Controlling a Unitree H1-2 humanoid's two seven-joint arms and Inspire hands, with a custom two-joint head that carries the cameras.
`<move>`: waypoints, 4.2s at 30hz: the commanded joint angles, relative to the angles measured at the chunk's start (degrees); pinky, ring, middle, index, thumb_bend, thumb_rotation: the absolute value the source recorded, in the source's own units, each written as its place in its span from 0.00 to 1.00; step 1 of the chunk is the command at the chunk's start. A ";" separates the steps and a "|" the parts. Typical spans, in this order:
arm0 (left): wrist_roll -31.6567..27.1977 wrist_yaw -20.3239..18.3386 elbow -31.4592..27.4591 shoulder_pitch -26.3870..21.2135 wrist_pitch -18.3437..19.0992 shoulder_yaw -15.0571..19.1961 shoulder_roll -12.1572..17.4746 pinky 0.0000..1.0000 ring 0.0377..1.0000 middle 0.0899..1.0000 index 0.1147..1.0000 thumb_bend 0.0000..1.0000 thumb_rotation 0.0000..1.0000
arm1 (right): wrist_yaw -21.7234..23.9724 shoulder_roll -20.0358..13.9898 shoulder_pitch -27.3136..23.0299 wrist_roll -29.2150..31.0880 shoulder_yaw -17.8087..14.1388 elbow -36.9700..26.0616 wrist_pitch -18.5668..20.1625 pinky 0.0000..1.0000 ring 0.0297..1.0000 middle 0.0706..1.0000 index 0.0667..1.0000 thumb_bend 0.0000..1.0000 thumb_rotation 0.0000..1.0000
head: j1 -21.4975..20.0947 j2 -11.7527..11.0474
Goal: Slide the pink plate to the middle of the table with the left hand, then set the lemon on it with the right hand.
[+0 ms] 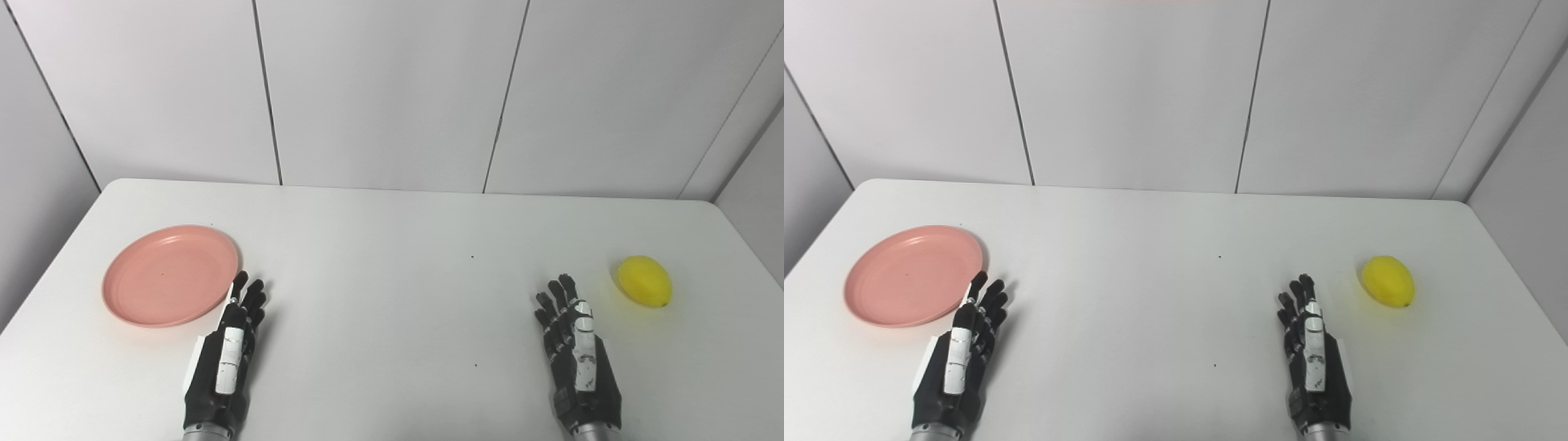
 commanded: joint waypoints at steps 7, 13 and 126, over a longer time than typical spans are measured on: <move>0.32 -0.32 -1.20 2.37 -0.81 0.13 0.55 1.00 0.98 0.97 0.99 0.88 0.93 | -0.16 1.13 1.91 0.26 0.14 2.43 -0.57 1.00 0.95 0.97 0.98 0.69 0.96 | -0.02 -0.12; 0.20 -0.33 -1.20 2.39 -0.91 0.27 0.42 1.00 0.97 0.96 0.99 0.86 0.92 | -0.07 1.13 1.88 0.35 0.10 2.52 -0.70 1.00 0.95 0.97 0.98 0.69 0.95 | -0.06 -0.06; 0.66 3.13 0.20 -2.08 1.98 -3.23 -2.10 0.93 0.89 0.88 0.85 0.95 0.93 | 5.92 -3.14 0.94 7.78 -3.38 8.98 -2.51 1.00 0.99 1.00 1.00 0.64 1.00 | 16.92 -10.43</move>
